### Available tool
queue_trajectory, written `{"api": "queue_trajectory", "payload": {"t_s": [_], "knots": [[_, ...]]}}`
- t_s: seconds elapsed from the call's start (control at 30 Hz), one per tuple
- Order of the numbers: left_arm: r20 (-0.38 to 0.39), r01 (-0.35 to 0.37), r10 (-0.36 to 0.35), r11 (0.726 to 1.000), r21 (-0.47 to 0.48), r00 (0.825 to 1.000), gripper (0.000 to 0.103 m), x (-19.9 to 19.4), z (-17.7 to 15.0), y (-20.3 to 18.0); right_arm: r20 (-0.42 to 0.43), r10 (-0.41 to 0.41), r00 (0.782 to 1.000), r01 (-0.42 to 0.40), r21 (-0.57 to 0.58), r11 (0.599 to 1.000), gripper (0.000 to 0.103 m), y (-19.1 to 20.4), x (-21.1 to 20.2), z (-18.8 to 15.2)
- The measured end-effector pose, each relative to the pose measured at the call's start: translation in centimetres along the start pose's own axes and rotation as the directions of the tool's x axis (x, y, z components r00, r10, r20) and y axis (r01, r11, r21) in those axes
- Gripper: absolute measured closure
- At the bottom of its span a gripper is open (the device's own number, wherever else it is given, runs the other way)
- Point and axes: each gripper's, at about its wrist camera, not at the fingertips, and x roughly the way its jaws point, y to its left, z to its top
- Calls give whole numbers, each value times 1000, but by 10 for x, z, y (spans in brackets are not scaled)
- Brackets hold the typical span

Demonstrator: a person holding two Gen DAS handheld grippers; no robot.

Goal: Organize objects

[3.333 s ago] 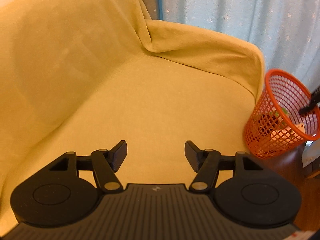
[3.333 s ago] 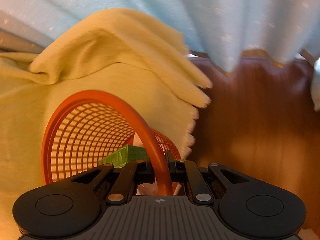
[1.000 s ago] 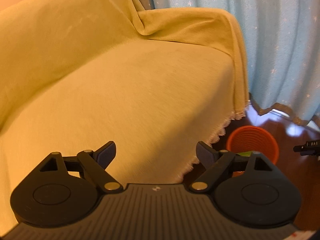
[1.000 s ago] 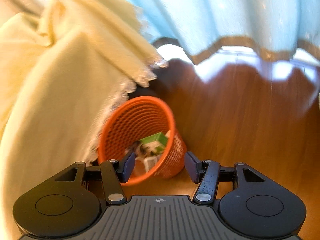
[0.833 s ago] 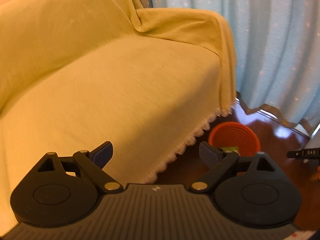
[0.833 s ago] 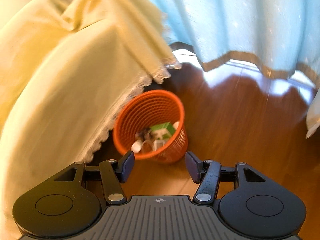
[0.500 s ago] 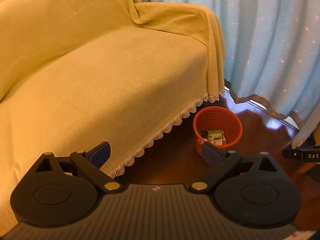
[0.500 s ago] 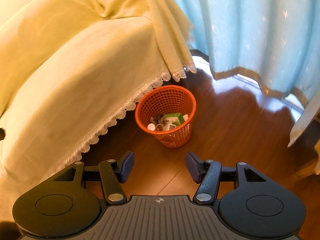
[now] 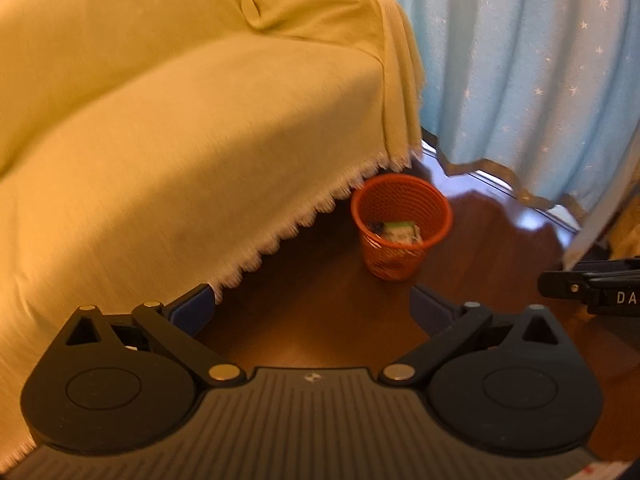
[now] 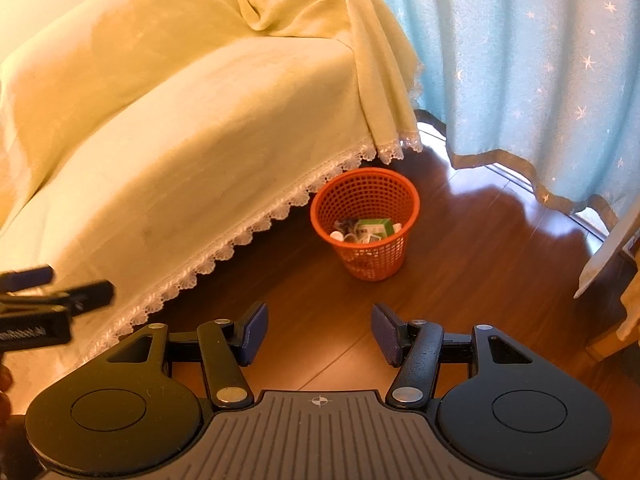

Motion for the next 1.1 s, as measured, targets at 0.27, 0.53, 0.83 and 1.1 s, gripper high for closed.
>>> {"api": "queue_trajectory", "payload": {"t_s": [0.27, 0.53, 0.83, 1.1], "knots": [[-42, 21, -22, 999, -27, 999, 1, -5, -15, 2, -6, 6, 1000, -6, -13, 1000, 48, 12, -18, -15], [-52, 17, -19, 999, -52, 998, 1, -16, -25, 5, -12, -8, 1000, 7, -66, 998, 48, 27, -25, -23], [-47, 0, -1, 999, -35, 999, 1, -19, -29, 2, 0, 0, 1000, 0, -81, 997, 48, 33, -33, -28], [-44, 1, -2, 1000, -25, 999, 1, -18, -30, -1, -7, -4, 1000, 3, -74, 997, 48, 34, -31, -27]]}}
